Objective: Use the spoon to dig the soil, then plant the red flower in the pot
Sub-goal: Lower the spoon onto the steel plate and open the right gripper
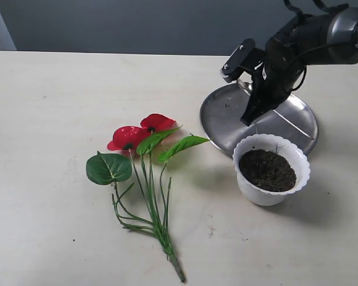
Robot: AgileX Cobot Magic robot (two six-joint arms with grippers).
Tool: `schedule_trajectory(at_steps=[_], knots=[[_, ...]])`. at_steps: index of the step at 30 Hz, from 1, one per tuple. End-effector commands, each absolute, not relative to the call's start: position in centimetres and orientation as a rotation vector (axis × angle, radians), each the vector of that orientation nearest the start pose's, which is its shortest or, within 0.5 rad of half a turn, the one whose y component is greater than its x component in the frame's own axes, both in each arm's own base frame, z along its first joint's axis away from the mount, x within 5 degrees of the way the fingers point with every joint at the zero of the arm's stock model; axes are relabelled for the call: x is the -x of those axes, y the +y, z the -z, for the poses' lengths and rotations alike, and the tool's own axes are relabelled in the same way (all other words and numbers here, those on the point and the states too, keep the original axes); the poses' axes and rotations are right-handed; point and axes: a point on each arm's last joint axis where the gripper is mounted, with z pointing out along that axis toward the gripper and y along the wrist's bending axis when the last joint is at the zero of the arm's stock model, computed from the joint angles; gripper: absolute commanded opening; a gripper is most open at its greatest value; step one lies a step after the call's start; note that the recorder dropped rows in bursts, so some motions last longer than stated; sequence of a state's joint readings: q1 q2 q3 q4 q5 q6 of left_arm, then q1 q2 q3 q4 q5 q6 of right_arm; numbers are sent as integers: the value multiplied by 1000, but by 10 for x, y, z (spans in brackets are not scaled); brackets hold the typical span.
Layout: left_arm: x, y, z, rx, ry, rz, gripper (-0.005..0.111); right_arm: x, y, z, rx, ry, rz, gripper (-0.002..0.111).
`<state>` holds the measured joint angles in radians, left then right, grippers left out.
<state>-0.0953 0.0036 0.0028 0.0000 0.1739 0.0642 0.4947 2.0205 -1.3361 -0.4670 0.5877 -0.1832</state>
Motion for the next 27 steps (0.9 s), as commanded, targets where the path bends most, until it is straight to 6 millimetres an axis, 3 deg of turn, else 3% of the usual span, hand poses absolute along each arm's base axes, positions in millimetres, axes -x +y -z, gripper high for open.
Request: schedule_trajectory(at_steps=[1, 6, 12, 18, 27], knots=[[-56, -6, -198, -137, 1642, 29, 0, -385, 183, -141, 1323, 2306, 326, -1], [-56, -6, -198, -137, 1642, 29, 0, -397, 189, -129, 1324, 2310, 324, -1], [-56, -6, -198, -137, 1642, 29, 0, -408, 194, -129, 1308, 2302, 330, 0], [-56, -6, -198, -137, 1642, 29, 0, -409, 194, -132, 1306, 2316, 347, 18], [-56, -6, -199, -136, 1638, 29, 0, -409, 191, -139, 1303, 2353, 385, 19]])
